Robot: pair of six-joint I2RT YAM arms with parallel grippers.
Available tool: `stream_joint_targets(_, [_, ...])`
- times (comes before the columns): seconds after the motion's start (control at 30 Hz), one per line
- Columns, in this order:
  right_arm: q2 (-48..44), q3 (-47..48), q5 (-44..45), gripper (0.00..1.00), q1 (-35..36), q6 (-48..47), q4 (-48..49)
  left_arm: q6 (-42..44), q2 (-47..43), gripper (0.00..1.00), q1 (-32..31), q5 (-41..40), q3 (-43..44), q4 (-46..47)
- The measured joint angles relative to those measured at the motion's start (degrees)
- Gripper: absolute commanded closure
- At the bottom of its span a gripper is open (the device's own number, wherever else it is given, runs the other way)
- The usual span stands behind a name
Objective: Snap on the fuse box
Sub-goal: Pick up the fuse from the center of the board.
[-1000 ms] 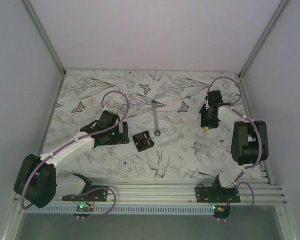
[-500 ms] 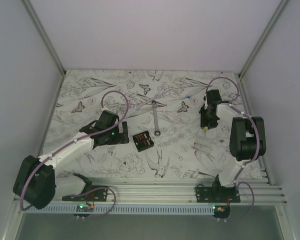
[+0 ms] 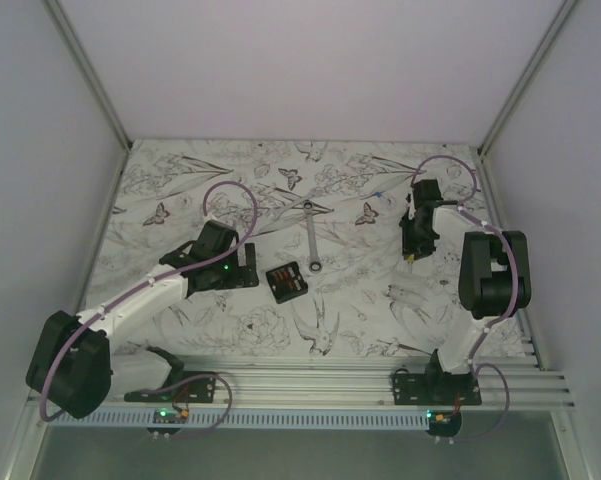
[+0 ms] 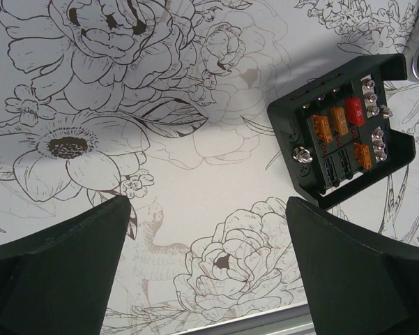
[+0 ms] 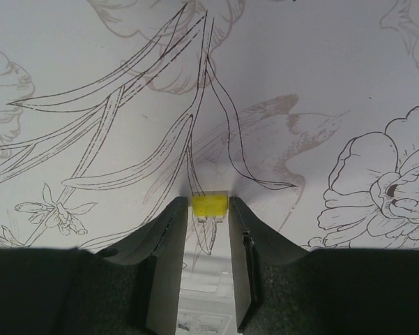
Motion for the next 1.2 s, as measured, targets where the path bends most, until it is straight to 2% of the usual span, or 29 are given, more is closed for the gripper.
stream_joint_targets(0.3, [0.33, 0.39, -0.24, 0.76, 0.00, -0.07, -0.07, 0.00, 0.00, 0.00, 0.00, 0.02, 0.00, 0.00])
stream_joint_targets(0.57, [-0.04, 0.24, -2.23, 0.78, 0.00, 0.04, 0.48, 0.00, 0.02, 0.00, 0.00, 0.07, 0.00, 0.00])
stream_joint_targets(0.9, [-8.46, -4.22, -9.79, 0.79, 0.76, 2.58, 5.18, -0.72, 0.46, 0.03, -0.20, 3.30, 0.39, 0.15])
stream_joint_targets(1.03, [-12.57, -7.04, -14.62, 0.79, 2.36, 5.68, 9.16, -1.75, 0.46, 0.04, -2.51, 3.45, 1.75, 1.77])
stream_joint_targets(1.2, [-17.75, -10.88, -20.37, 0.79, 6.32, 11.43, 16.65, -4.02, 0.46, 0.08, -8.50, 2.32, 2.82, 6.54])
